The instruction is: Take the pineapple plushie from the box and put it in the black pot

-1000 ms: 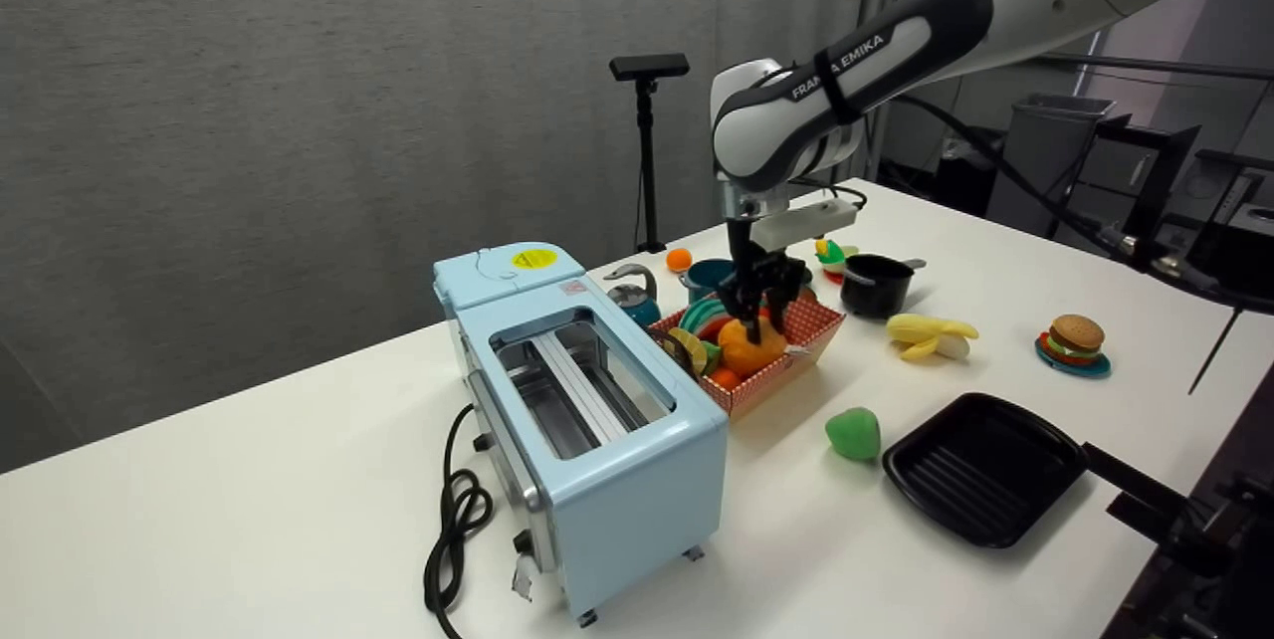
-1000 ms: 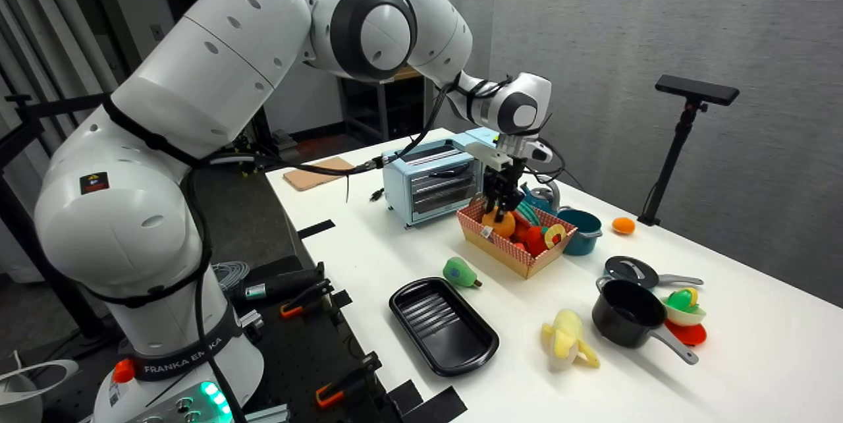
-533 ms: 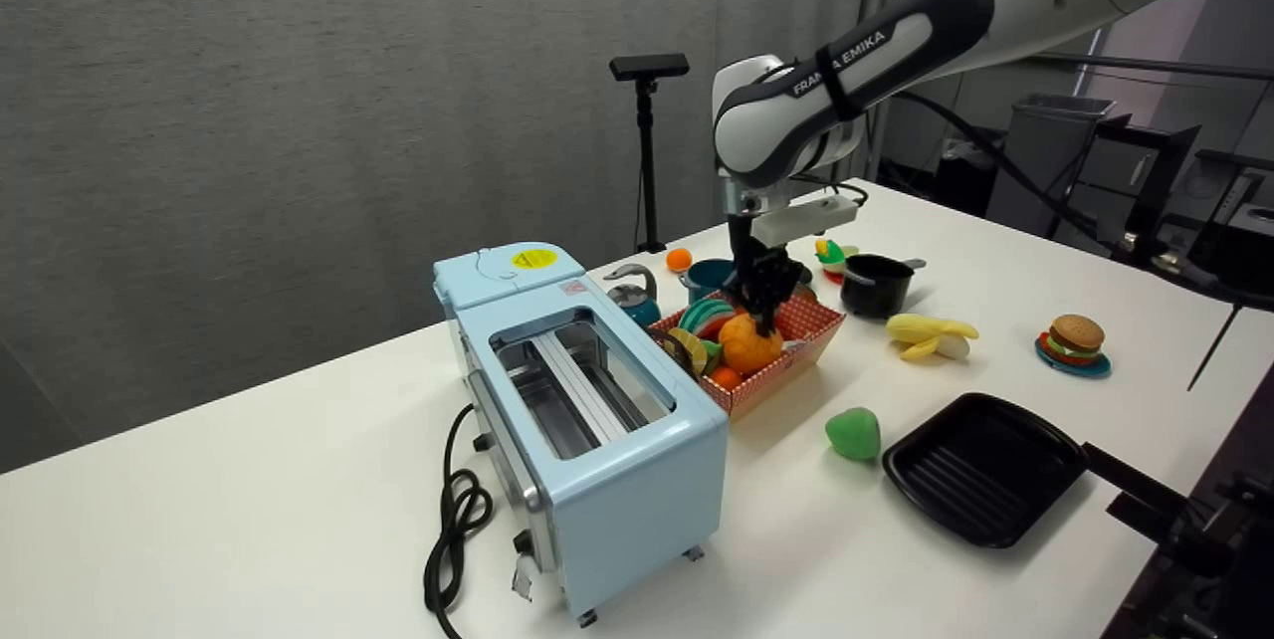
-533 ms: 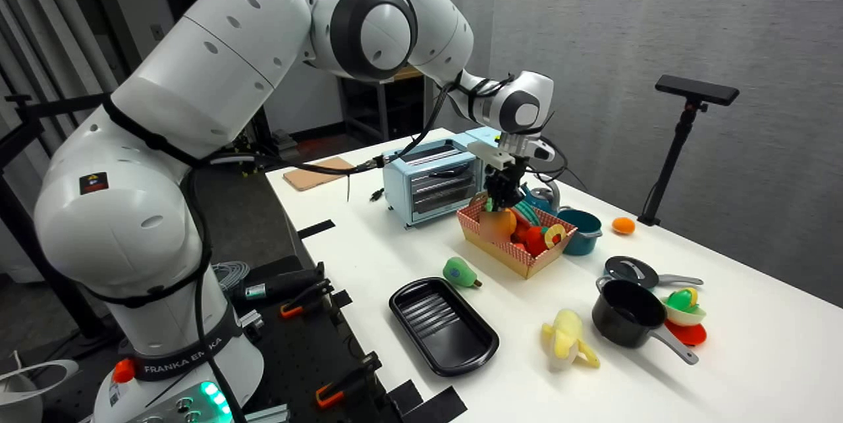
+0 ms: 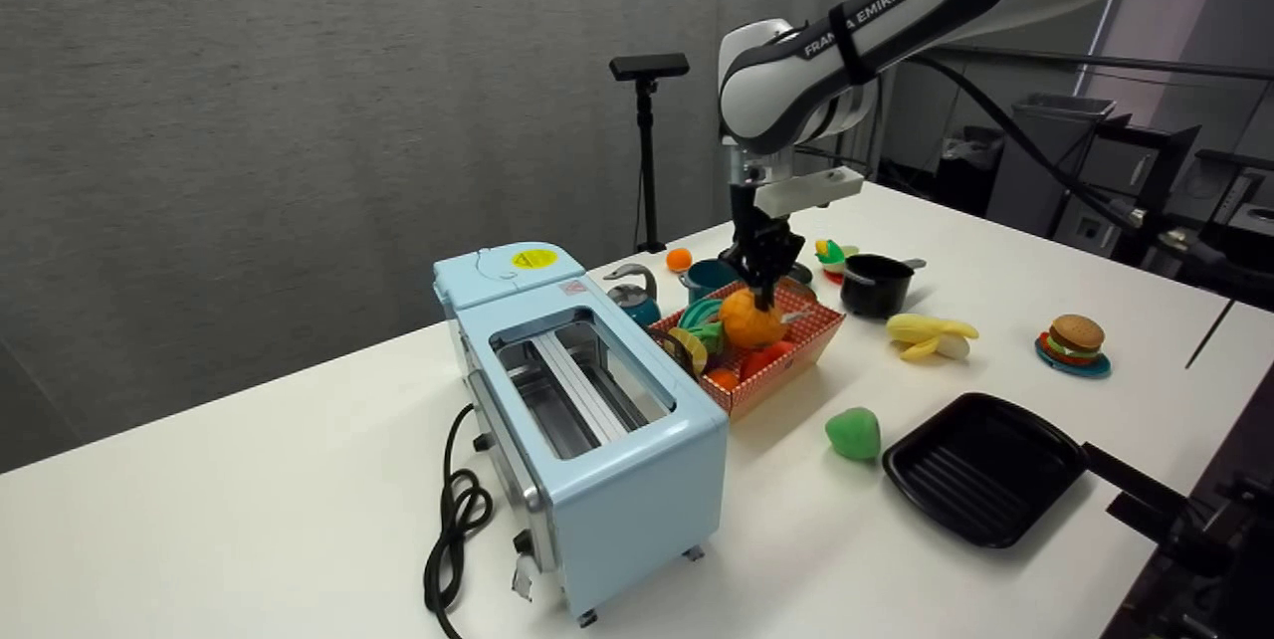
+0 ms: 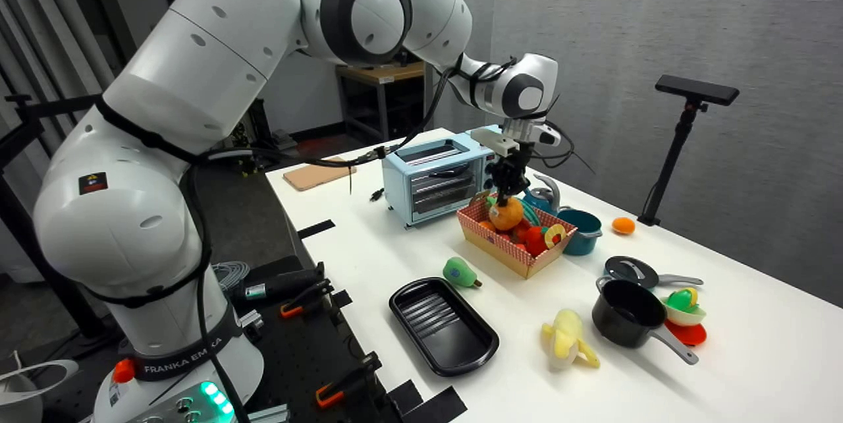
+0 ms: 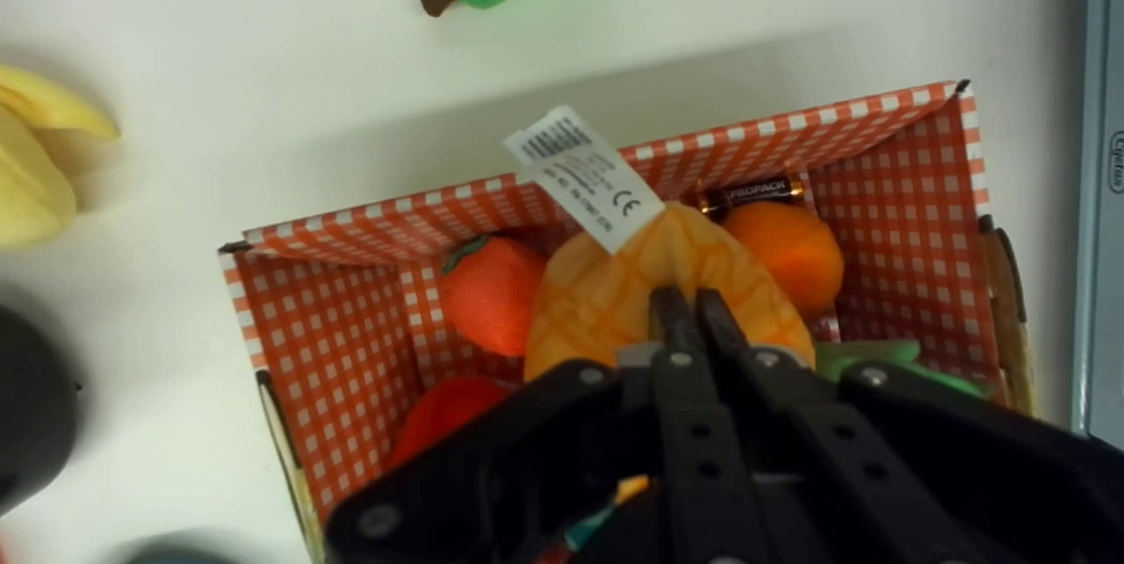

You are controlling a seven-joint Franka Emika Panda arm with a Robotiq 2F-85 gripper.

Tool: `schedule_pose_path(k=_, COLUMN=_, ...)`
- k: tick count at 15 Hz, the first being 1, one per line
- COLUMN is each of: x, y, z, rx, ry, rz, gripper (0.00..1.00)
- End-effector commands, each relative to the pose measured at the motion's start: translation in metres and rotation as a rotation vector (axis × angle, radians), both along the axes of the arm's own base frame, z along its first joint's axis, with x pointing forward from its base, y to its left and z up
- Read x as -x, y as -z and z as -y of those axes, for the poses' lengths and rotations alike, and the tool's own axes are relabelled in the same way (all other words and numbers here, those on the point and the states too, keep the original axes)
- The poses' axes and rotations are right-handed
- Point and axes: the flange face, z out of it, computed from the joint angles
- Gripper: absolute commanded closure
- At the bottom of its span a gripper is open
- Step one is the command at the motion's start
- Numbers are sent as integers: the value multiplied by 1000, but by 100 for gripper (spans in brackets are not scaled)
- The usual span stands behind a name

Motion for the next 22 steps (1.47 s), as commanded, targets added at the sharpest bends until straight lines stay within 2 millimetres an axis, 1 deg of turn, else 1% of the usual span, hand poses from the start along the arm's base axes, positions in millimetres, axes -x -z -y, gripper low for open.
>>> schedule_pose_path(k=1, x=14, y=-37, z=15, rx=-9, ry=0, rz=24, gripper=99)
schedule_pose_path(k=4, x=22, y=-59, z=31, rx=-16, ry=17, rz=38, gripper=99)
schedule_pose_path(k=6, x=29, y=-73, z=48, rx=-26, ry=37, rz=43, gripper=99)
schedule_pose_path(k=10, x=42, y=-91, z=85, rx=-38, ry=79, rz=44, gripper=99)
schedule_pose_path(k=13, x=51, y=-100, z=114, rx=-48, ry=107, rz=44, gripper=99)
schedule_pose_path(k=16, x=55, y=-105, z=141, rx=-66, ry=139, rz=43, gripper=99)
schedule_pose_path(k=22, x=55, y=-114, z=180, rx=-96, ry=198, rz=52, gripper=99)
